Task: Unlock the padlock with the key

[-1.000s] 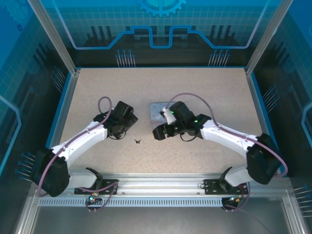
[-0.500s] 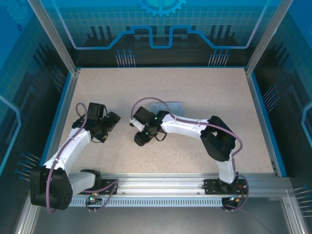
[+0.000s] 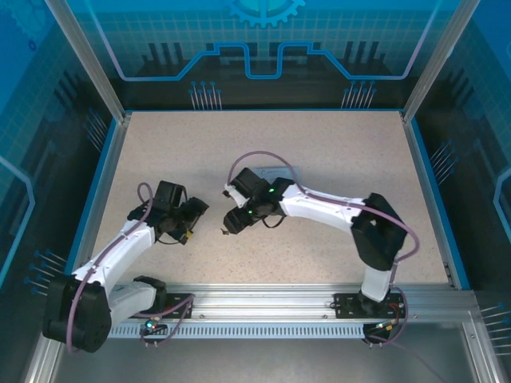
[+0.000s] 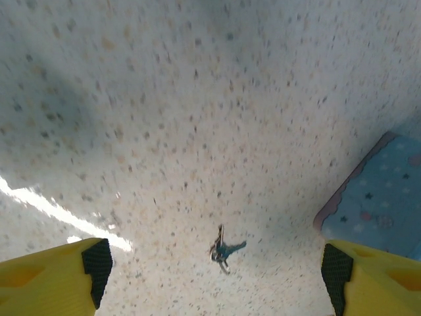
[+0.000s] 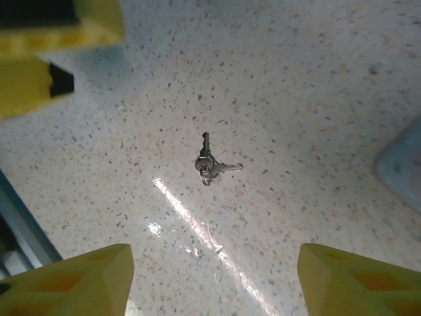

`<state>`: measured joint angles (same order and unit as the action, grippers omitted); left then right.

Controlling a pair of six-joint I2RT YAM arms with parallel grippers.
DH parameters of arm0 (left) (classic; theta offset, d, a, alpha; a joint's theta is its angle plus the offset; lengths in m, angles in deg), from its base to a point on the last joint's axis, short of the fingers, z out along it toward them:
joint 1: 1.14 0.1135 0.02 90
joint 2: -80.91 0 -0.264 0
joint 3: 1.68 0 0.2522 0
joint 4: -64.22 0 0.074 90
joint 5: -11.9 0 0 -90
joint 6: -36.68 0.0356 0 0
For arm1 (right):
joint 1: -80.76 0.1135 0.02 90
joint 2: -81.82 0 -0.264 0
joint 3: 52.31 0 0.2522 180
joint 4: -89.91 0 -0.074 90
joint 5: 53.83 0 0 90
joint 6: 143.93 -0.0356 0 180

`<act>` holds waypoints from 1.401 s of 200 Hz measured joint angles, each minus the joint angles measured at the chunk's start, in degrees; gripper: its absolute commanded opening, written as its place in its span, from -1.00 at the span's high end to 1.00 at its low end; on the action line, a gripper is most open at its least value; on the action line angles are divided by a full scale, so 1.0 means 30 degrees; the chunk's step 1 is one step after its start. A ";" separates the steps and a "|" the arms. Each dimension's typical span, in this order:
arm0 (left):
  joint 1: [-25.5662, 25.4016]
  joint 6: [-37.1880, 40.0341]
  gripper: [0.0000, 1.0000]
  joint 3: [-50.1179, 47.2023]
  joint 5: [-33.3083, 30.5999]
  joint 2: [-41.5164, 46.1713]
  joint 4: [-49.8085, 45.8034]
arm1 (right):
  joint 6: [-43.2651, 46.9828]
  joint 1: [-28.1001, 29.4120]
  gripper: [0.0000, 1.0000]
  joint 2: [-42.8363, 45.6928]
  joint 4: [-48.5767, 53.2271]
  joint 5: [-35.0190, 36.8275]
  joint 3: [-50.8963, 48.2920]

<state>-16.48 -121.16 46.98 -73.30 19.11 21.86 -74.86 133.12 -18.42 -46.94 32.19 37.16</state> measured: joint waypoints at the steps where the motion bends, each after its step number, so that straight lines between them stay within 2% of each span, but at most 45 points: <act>1: -0.0146 -0.0102 -0.65 -0.0015 -0.0066 0.0007 0.0000 | 0.0015 0.0000 -0.49 0.0058 -0.0029 0.0000 -0.0044; 21: -0.2062 -0.1727 -0.58 -0.0095 -0.1166 0.0073 -0.0102 | -0.0503 -0.0248 -0.68 0.1836 -0.0699 0.0066 -0.1472; 34: -0.3228 -0.2943 -0.53 -0.0117 -0.2011 0.0087 -0.0211 | -0.0823 -0.0495 -0.99 0.2834 -0.1056 0.0109 -0.2477; 72: -0.5996 -0.6171 -0.48 -0.0058 -0.4575 -0.0226 -0.0430 | -0.1246 -0.1872 -1.00 0.4787 -0.1341 0.0219 -0.4561; 108: -0.7621 -0.8400 -0.43 0.1603 -0.6346 -0.2994 -0.1137 | -0.1457 -0.3045 -1.00 0.6441 -0.1384 0.0845 -0.5727; 167: -0.8786 -1.0608 -0.31 0.3840 -0.7686 -0.5479 -0.2149 | -0.1661 -0.5158 -1.00 0.7992 -0.2594 0.0044 -0.7890; 244: -0.8969 -1.2065 -0.15 0.3956 -0.7788 -0.6958 -0.1931 | -0.1734 -0.7519 -0.99 0.8743 -0.3075 -0.2827 -0.9486; 280: -0.8969 -1.2364 -0.09 0.3956 -0.7715 -0.7781 -0.1224 | -0.1734 -0.8021 -1.00 0.9333 -0.3104 -0.3497 -1.0003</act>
<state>-43.38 -158.25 58.85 -96.45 -4.23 18.19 -80.06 109.05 9.57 -56.25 21.69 7.15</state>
